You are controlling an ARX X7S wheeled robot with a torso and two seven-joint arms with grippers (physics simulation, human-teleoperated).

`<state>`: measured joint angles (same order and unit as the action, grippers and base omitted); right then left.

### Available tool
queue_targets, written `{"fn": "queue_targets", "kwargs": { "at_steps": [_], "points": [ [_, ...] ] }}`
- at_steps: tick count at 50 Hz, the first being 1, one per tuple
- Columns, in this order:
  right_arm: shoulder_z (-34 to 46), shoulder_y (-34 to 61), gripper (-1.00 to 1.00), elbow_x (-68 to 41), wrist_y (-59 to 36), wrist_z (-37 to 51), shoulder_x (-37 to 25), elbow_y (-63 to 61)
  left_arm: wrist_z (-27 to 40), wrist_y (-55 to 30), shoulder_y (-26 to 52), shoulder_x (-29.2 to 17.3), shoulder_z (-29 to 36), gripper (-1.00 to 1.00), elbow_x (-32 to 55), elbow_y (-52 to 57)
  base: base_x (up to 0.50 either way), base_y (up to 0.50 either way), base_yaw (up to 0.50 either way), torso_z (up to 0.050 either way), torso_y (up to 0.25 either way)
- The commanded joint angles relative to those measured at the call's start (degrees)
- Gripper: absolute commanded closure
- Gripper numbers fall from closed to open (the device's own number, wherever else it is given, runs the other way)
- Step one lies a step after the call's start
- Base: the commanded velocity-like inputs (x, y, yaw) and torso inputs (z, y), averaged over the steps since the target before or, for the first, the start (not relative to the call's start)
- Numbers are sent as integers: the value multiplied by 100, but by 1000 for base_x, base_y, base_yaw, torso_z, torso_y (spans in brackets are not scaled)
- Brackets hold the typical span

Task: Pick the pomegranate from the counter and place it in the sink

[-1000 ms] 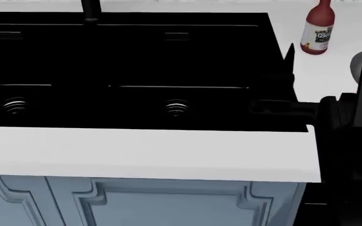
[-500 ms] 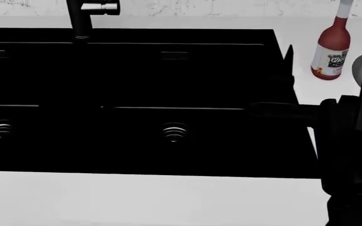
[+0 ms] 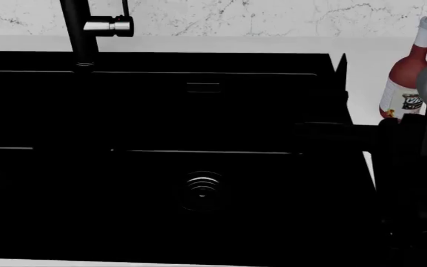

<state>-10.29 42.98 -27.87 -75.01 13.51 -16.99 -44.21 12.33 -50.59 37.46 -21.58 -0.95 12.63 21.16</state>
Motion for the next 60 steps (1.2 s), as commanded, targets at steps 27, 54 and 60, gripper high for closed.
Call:
{"fn": "queue_targets", "kwargs": {
  "at_steps": [27,54,60],
  "points": [
    [155,31,-100,-14,-224,228,-194,-98,24,182,-76,5,20,-100,23,-219,17,0,0,0,0],
    [-1815,79,-100,-5333,-1390,4223,-1462,-106,30,299,-99,7,21,-100,56,-343,0,0,0,0,0],
    [-1771,79,-100,-6203,-1252,5023,-1766,159,29,364,-115,7,15,-100,56,-408,0,0,0,0,0]
  ]
}}
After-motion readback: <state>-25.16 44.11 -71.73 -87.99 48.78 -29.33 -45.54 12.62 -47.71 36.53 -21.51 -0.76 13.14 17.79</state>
